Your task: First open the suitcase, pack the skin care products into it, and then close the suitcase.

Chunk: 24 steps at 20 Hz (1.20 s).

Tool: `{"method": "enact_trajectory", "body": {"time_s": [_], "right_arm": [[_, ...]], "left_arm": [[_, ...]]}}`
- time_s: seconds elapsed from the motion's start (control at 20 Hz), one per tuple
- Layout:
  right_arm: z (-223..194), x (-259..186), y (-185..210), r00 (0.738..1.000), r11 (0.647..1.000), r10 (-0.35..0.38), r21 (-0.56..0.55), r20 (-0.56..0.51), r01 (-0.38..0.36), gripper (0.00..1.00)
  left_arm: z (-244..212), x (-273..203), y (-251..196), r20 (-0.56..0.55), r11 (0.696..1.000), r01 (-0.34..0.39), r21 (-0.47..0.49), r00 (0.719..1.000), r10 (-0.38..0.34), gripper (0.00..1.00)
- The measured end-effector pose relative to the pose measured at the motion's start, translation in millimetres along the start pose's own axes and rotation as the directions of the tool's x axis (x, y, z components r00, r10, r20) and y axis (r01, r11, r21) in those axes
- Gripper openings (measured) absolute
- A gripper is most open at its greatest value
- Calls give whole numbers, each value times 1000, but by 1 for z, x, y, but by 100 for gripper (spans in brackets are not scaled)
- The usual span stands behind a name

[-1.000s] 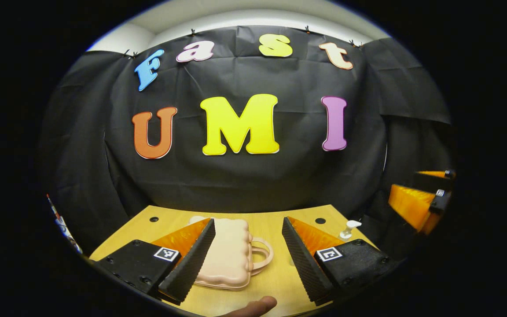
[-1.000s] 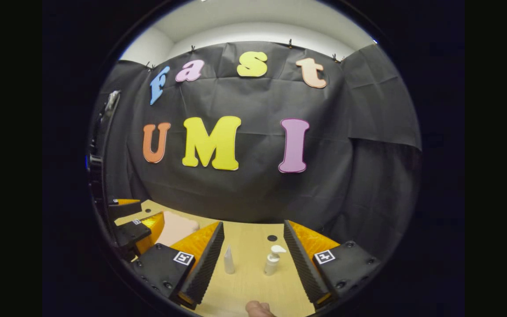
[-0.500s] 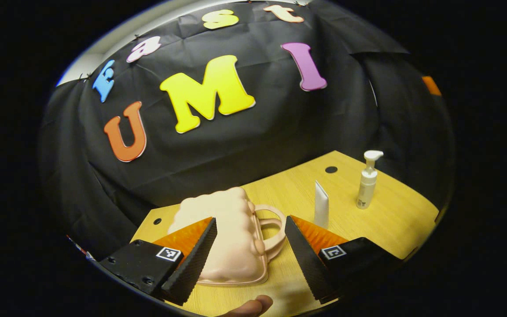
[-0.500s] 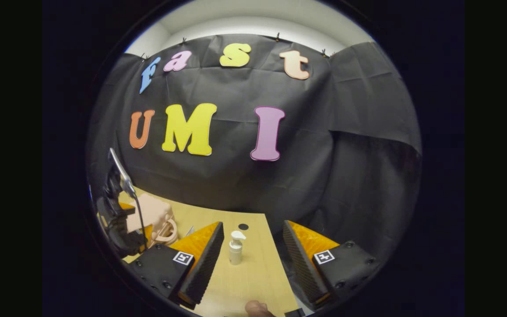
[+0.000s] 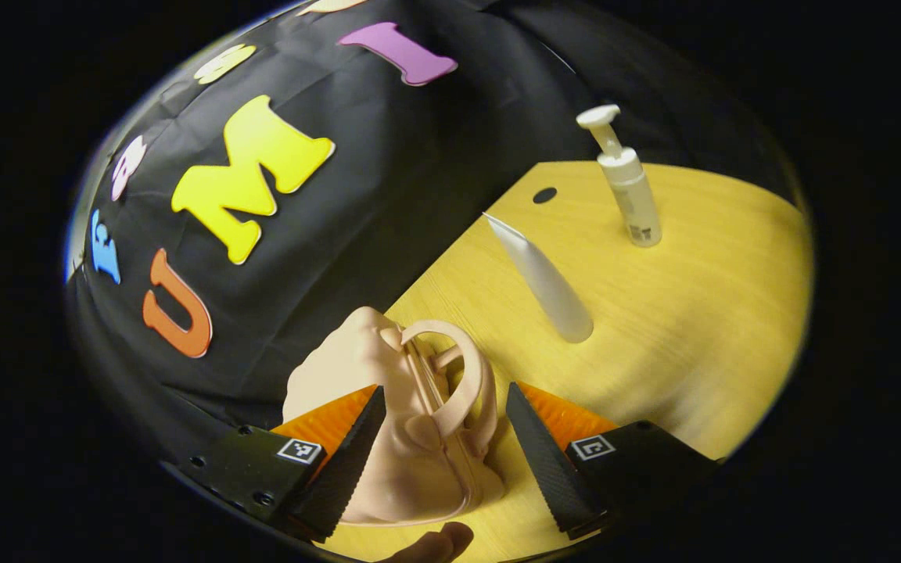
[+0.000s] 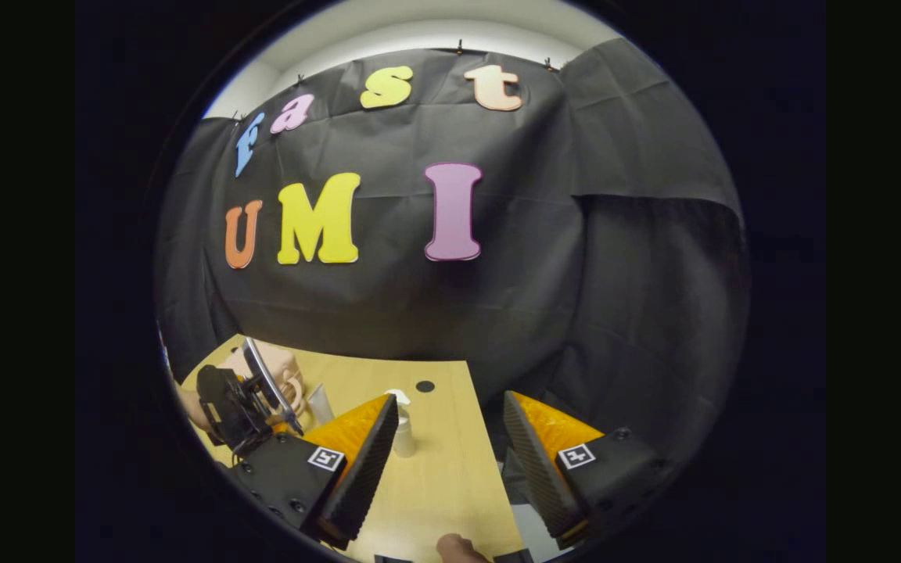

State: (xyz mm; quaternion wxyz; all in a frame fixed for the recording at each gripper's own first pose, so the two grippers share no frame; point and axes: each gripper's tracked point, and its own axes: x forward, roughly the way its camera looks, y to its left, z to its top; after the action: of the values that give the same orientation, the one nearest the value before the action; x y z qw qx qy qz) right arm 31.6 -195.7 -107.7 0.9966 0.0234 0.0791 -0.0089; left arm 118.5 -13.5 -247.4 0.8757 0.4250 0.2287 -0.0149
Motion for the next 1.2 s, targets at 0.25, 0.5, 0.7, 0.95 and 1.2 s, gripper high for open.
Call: {"method": "enact_trajectory", "body": {"time_s": [0.25,0.5,0.7,0.95,1.2], "right_arm": [[-25,8,-20,999,999,35,-8,-28,-35,81],[-39,6,-21,998,999,48,-19,-47,-49,80],[-46,-2,-7,997,999,39,-12,-62,-40,80],[-37,-20,15,999,1000,-7,-31,-41,6,81],[-23,-33,37,998,997,-62,-41,-19,61,80]], "left_arm": [[-5,22,7,-74,974,-90,206,991,107,97],[-6,31,9,-104,949,-104,299,985,141,73],[-1,28,9,-86,915,-109,389,984,154,47],[-4,30,9,-91,922,-63,383,990,106,16],[-1,24,18,-63,945,-37,326,996,61,7]]}}
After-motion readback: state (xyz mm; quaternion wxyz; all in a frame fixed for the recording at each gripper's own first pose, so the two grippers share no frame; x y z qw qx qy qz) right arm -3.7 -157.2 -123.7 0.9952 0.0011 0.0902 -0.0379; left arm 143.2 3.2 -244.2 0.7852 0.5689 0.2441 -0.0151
